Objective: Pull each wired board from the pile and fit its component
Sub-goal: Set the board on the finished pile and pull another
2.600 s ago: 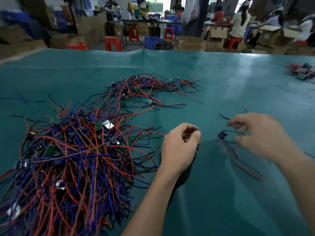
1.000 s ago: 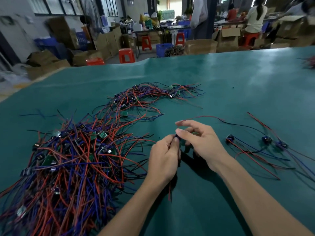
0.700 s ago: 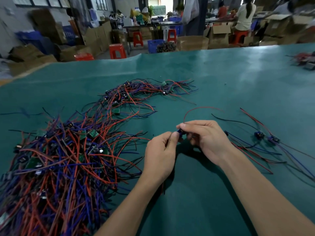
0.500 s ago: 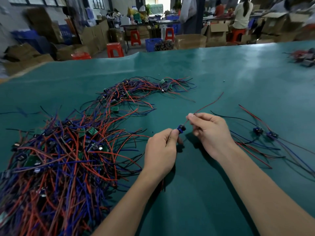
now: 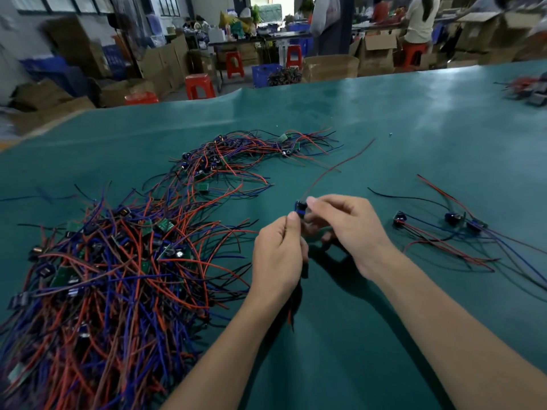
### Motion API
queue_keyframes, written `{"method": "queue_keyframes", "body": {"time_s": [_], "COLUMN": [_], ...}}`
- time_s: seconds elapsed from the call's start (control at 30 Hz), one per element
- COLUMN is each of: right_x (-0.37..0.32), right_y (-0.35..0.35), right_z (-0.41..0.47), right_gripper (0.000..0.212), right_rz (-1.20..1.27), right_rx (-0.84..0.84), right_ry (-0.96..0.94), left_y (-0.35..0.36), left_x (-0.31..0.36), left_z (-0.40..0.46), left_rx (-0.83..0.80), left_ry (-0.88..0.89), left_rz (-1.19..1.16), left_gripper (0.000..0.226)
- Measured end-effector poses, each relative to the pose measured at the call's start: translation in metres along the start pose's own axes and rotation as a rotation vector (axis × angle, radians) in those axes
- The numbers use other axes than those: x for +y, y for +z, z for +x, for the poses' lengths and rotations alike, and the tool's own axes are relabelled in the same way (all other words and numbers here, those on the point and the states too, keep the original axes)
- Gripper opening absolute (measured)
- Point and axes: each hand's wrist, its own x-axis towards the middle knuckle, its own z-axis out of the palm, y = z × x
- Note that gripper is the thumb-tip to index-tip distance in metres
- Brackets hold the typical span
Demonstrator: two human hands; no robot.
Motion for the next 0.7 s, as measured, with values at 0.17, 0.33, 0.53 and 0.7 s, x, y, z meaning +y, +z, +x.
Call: {"method": "queue_keyframes", "body": {"time_s": [0.17, 0.33, 0.53, 0.7], "right_x": [-0.0041, -0.0019, -0.0013, 0.0002], "right_y": [-0.0057, -0.0033, -0.0036, -0.0053], "right_z": [0.0023, 0.0018, 0.0042, 0.0040], "right_gripper": [0.013, 0.009, 0.013, 0.013], "right_rz": [0.226, 0.221, 0.262, 0.210], "right_rx": [-0.072, -0.082, -0.025, -0.038], "right_ry": [0.061, 0.059, 0.060, 0.038], "left_y": [-0.0014, -0.0011, 0.0023, 0.0024], "left_x": [-0.0017, -0.0031, -0.0042, -0.0013], "left_z": [0.0018, 0.0028, 0.0021, -0.0001], "left_rx": [-0.064, -0.128, -0.140, -0.102], "left_ry": [-0.005, -0.025, -0.015, -0.027], "left_rz": [-0.008, 0.022, 0.006, -0.059], "left_gripper": [0.039, 0.035, 0.026, 0.019]}}
